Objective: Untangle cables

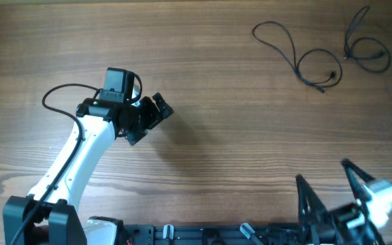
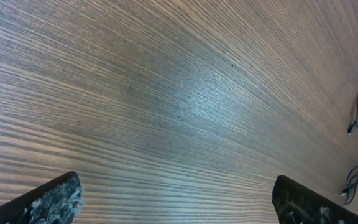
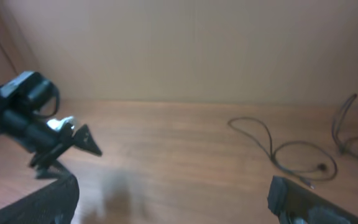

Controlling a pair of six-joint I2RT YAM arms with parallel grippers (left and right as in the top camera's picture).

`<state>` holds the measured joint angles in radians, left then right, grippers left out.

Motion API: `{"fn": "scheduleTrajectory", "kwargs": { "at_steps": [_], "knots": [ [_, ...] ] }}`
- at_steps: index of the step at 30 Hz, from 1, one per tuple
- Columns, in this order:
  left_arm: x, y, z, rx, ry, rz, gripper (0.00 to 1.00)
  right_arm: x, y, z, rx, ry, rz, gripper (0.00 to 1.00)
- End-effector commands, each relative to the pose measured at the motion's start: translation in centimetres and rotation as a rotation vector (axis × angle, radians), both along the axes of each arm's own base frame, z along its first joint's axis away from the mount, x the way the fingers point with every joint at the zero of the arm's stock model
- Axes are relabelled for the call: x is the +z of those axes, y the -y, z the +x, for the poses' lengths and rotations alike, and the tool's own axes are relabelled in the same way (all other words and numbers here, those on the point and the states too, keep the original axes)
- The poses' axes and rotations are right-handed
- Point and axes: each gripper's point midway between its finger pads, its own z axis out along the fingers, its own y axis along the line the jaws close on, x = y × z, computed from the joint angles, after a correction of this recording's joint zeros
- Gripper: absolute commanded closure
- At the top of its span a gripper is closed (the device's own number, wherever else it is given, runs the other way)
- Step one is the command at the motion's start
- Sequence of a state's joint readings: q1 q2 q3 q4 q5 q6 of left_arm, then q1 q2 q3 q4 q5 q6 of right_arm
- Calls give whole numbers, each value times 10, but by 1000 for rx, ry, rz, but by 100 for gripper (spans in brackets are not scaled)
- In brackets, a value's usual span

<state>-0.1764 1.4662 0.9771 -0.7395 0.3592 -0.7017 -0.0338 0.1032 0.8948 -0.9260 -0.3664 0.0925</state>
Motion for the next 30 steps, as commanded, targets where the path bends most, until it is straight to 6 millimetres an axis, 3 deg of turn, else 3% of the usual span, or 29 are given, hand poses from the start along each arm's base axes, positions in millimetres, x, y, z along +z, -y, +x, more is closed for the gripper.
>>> {"fn": "scheduleTrajectory", "kwargs": {
  "at_steps": [1, 7, 14, 17, 30],
  "knots": [
    [5, -3, 3, 18, 19, 6, 0, -8, -8, 9, 55, 38, -8, 0],
    [5, -3, 3, 18, 19, 6, 0, -25, 2, 17, -10, 55, -17, 0],
    [5, -3, 3, 18, 19, 6, 0, -3, 13, 33, -71, 204, -82, 0],
    [5, -3, 3, 18, 19, 6, 0, -6, 14, 44, -75, 249, -129, 0],
    [5, -3, 3, 18, 19, 6, 0, -58, 22, 96, -108, 294, -67, 0]
  ]
}}
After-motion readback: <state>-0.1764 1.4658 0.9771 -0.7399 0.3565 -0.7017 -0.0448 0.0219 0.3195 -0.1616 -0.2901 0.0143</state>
